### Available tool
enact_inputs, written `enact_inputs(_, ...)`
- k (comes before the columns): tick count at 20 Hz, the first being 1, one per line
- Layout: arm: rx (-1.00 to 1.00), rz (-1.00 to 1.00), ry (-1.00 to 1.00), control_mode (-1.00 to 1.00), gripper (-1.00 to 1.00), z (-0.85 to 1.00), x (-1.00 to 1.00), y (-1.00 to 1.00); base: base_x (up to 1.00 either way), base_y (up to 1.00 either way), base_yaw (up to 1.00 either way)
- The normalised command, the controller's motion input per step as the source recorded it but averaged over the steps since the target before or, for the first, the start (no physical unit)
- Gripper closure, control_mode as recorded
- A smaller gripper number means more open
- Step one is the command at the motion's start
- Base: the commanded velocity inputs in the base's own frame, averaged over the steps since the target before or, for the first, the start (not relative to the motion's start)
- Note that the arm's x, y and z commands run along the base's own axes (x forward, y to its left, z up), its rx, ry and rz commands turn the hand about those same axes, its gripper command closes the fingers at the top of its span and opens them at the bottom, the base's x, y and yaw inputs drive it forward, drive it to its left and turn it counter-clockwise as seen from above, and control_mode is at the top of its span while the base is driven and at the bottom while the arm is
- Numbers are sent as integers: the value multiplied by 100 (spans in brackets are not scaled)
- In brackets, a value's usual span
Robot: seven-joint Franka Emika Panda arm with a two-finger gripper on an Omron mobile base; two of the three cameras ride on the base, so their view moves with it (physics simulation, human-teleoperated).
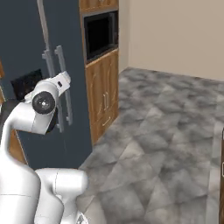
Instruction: Pick the bottled drink, milk, bottled drink from the counter and place them in the open cabinet.
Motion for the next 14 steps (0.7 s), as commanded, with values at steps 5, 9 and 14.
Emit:
enact_inputs(5, 0, 0, 0, 100, -100, 0, 0, 0, -26, 21, -98)
enact_inputs(9, 0, 0, 0, 100, -100, 0, 0, 0, -30, 18, -96)
enact_inputs(14, 0, 0, 0, 100, -100, 0, 0, 0, -25, 9, -98)
